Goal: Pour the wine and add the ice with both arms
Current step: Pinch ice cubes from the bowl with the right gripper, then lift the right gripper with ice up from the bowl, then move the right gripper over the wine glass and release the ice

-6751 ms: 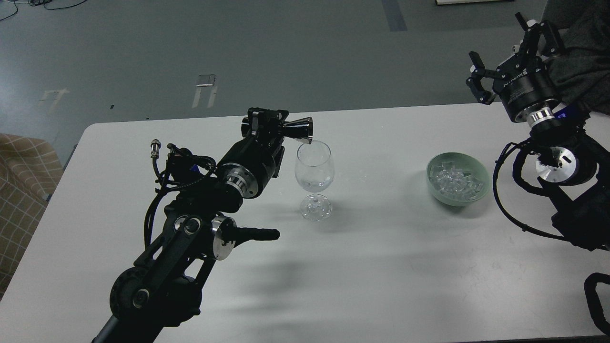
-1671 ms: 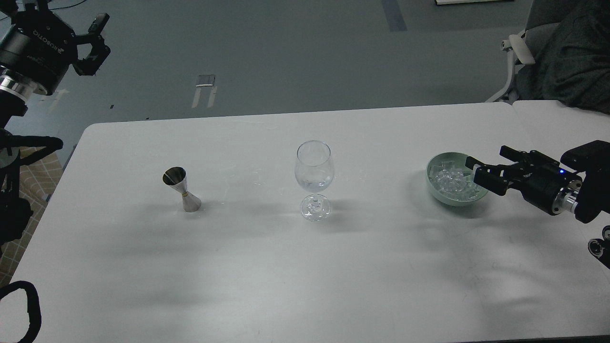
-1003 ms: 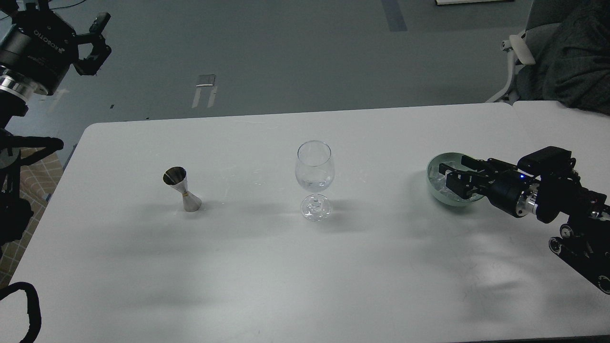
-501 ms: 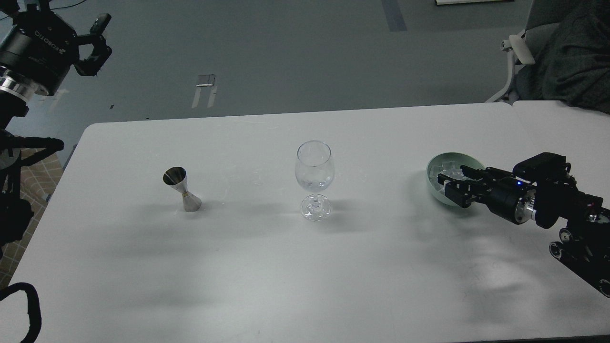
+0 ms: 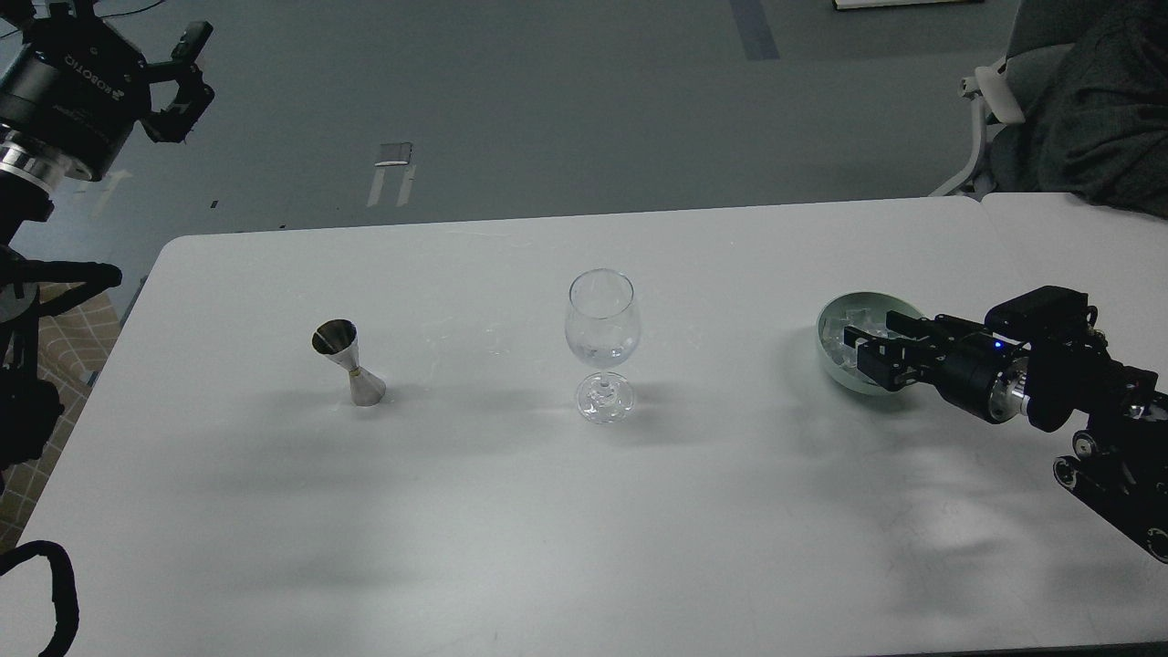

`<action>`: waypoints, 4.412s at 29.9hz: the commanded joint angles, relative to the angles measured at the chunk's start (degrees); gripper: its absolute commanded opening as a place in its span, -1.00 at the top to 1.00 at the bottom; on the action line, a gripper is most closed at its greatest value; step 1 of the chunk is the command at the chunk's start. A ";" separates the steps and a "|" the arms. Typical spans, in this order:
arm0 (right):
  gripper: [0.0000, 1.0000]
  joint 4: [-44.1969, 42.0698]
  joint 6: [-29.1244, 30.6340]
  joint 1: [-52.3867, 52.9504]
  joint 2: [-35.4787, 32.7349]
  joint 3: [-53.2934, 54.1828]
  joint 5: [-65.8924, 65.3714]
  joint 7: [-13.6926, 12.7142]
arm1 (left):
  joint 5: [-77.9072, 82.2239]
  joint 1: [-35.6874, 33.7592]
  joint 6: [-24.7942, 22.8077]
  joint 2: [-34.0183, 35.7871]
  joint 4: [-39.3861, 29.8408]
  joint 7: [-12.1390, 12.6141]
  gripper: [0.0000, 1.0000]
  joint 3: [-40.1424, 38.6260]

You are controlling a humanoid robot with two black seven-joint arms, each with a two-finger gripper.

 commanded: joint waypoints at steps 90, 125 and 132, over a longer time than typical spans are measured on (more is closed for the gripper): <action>0.83 26.76 20.54 55.88 2.53 -39.98 5.36 1.15 | 2.11 0.17 0.00 -2.03 -2.03 0.12 -0.95 0.11; 0.07 19.55 21.51 55.97 10.18 -40.42 8.26 1.85 | 2.11 0.61 0.00 -2.56 -2.38 0.12 -0.95 0.11; -0.24 19.63 21.51 55.97 10.27 -40.34 8.35 1.76 | 2.11 0.35 0.00 -2.38 -2.47 0.21 -0.95 0.11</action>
